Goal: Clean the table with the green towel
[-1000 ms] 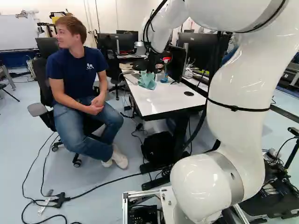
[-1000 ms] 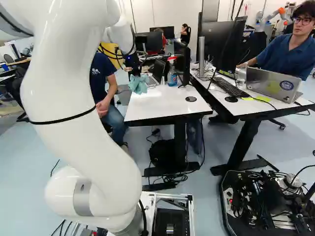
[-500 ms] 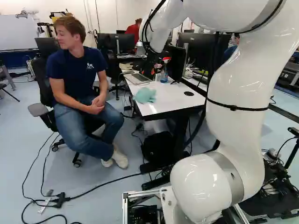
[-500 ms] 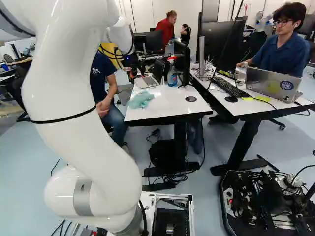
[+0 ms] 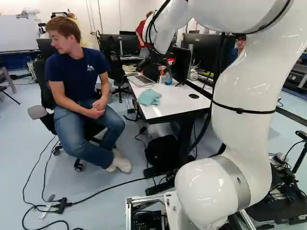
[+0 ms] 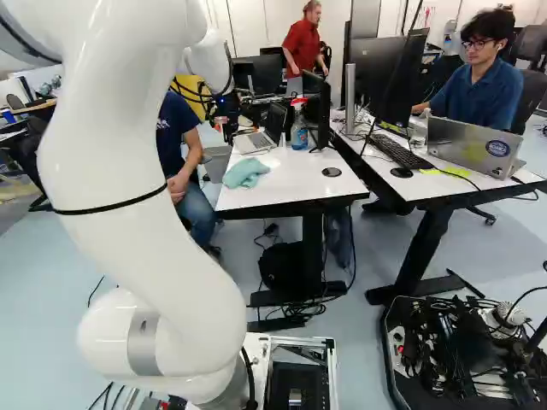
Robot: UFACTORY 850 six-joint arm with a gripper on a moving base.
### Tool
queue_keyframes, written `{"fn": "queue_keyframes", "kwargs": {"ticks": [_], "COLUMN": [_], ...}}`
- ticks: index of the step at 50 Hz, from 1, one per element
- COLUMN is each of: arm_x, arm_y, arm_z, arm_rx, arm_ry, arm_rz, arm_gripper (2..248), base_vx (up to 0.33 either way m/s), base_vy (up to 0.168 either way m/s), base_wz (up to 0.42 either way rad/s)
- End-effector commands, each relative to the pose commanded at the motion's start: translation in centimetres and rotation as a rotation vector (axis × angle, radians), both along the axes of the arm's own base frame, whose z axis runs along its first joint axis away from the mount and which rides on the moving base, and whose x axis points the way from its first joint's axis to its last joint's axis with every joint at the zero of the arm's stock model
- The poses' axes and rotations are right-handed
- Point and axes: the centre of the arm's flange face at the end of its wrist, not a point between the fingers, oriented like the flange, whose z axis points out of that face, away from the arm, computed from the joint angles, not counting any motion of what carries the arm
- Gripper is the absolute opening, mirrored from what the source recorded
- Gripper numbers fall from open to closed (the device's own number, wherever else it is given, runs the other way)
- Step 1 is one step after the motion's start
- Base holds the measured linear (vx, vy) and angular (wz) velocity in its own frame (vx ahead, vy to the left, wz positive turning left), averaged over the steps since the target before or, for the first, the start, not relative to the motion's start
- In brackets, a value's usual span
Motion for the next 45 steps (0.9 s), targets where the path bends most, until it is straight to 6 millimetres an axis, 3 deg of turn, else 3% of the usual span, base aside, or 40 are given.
{"fn": "queue_keyframes", "kwargs": {"ticks": [45], "arm_x": [-0.07], "arm_y": [-0.04], "arm_z": [-0.10], "arm_rx": [0.000], "arm_ry": [-0.002], "arm_rz": [-0.001], "arm_gripper": [247], "base_vx": [0.000], "base_vy": [0.000], "base_wz": [0.000]}}
